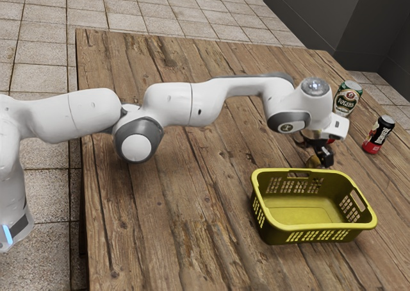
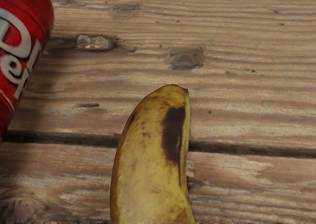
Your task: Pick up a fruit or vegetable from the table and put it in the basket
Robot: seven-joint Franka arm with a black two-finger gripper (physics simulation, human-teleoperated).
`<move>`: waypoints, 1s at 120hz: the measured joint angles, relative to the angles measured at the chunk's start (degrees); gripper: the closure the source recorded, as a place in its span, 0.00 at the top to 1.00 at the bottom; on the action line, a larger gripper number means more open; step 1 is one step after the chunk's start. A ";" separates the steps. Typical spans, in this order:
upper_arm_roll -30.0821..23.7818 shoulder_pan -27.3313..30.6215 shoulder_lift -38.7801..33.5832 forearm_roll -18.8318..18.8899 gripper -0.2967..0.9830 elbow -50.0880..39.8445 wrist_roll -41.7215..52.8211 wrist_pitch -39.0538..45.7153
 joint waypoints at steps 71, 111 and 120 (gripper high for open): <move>0.28 -0.63 -0.32 -0.19 0.54 -1.96 -1.65 0.18; 1.65 -0.93 -1.43 -0.32 0.37 -2.80 -2.99 0.16; 1.95 -1.14 -2.03 -0.47 0.36 -2.59 -2.80 -0.14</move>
